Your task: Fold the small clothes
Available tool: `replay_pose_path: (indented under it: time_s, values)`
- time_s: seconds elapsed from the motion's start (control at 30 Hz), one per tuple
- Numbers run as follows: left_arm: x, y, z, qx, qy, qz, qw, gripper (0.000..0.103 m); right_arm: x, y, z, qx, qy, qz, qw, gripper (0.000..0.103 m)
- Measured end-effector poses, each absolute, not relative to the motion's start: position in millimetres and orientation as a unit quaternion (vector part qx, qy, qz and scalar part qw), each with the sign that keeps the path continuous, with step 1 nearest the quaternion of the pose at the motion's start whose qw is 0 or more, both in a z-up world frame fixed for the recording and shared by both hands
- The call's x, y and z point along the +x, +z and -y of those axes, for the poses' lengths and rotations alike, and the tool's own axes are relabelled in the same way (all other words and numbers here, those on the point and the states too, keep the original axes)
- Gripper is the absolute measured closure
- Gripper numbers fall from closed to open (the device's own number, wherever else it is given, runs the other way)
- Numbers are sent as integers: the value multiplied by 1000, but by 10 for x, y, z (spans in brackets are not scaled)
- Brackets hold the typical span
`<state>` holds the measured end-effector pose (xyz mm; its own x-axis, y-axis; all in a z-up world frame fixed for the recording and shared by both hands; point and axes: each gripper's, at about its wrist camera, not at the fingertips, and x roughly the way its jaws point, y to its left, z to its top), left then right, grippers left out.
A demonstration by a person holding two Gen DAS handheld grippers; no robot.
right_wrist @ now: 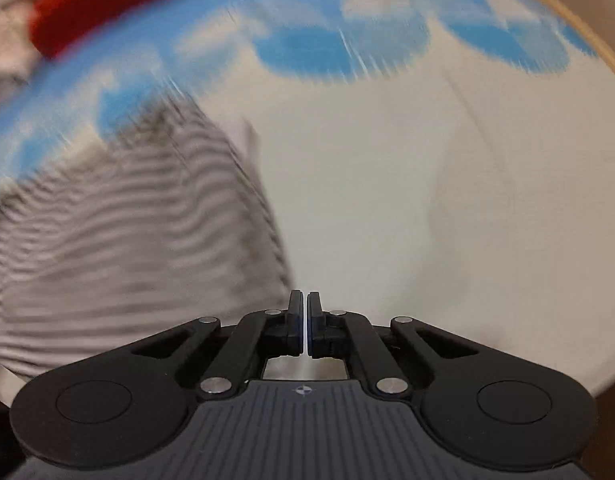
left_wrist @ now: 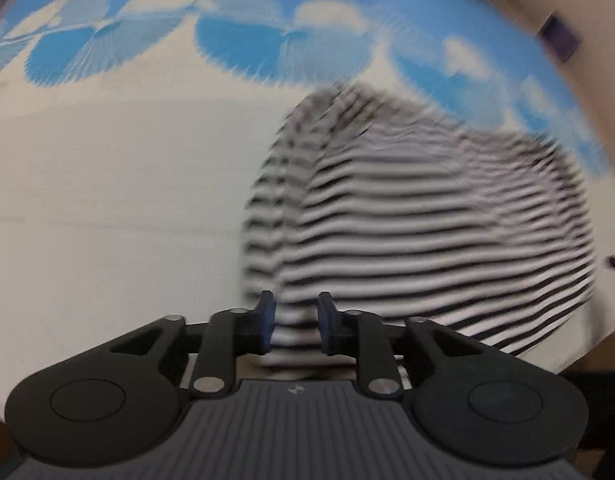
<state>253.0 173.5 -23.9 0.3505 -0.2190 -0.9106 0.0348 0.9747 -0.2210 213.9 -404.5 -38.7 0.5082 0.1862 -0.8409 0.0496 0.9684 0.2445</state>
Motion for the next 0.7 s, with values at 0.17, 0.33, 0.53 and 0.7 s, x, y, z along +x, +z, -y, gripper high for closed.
replay_pose_path:
  time_s: [0.17,0.33,0.53,0.7]
  values:
    - [2574,-285,-1332,-69,-149,-573,803,74,2214,-403,3786,114,108,-489,858,78]
    - [2526,-598,-871,21,-174,-617,767,58,2401,-763,3570,36,81,-555,827,68]
    - [2703,-514,-815,1,-174,-594,786,54,2493,-623,3640,50,16,-491,870,65]
    - [2932,-247,-1174,-88,-96,-521,843,54,2550,-393,3559,67,40,-378,922,59]
